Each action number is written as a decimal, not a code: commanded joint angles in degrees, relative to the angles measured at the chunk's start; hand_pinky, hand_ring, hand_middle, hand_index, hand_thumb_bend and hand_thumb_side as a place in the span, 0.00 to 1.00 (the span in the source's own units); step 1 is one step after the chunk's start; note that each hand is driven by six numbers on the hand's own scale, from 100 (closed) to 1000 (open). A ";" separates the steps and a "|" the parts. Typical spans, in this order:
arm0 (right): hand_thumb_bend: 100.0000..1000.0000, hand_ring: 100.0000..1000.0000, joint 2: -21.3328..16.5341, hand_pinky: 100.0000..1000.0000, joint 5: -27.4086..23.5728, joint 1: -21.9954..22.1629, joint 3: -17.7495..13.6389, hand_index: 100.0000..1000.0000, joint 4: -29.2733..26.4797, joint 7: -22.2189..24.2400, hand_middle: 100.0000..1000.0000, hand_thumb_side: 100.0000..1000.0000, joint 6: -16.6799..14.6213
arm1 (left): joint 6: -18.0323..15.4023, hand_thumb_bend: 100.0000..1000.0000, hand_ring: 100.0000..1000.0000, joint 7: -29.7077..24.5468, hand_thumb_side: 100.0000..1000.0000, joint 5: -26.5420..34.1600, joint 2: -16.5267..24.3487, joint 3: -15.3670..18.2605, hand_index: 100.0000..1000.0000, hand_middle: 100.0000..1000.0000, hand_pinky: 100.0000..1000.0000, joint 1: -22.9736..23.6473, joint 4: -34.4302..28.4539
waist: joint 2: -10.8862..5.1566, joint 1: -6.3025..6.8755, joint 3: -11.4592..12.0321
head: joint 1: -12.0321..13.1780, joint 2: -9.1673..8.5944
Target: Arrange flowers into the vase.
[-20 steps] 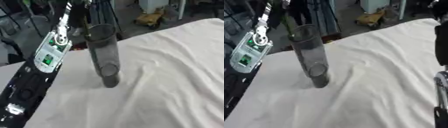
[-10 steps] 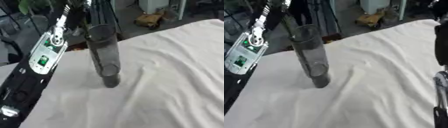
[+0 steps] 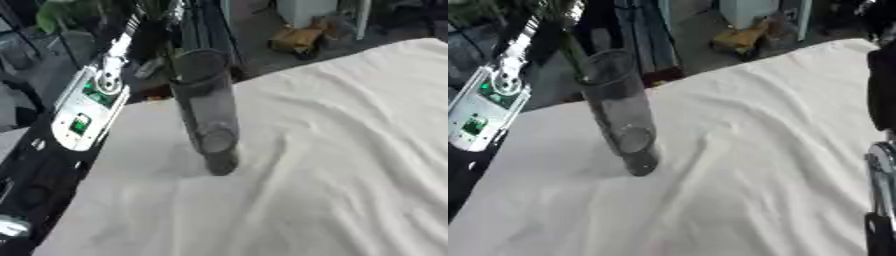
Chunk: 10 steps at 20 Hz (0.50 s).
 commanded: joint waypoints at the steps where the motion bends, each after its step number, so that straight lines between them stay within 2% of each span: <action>1: 0.02 0.81 -0.29 0.77 0.35 -0.48 -0.16 0.91 -1.20 -0.22 0.74 1.00 -0.04 | -0.09 0.00 0.96 -1.50 1.00 -0.71 2.37 0.24 1.00 1.00 0.77 -0.83 -1.22 | -1.37 -0.74 0.18 | 0.04 -0.87; 5: 0.02 0.81 -0.24 0.77 0.30 -0.45 -0.23 0.91 -1.20 -0.43 0.74 1.00 -0.01 | 0.00 0.00 0.95 -3.00 1.00 -1.51 1.82 0.50 1.00 1.00 0.76 -0.87 -1.24 | -1.26 -0.69 -0.03 | 0.15 -1.35; 10: 0.02 0.81 -0.20 0.77 0.23 -0.49 -0.29 0.91 -1.20 -0.49 0.74 1.00 -0.01 | -0.32 0.00 0.95 -0.53 1.00 -0.58 0.63 1.39 1.00 1.00 0.76 -1.30 -1.26 | -1.11 -0.68 -0.36 | 0.49 -1.83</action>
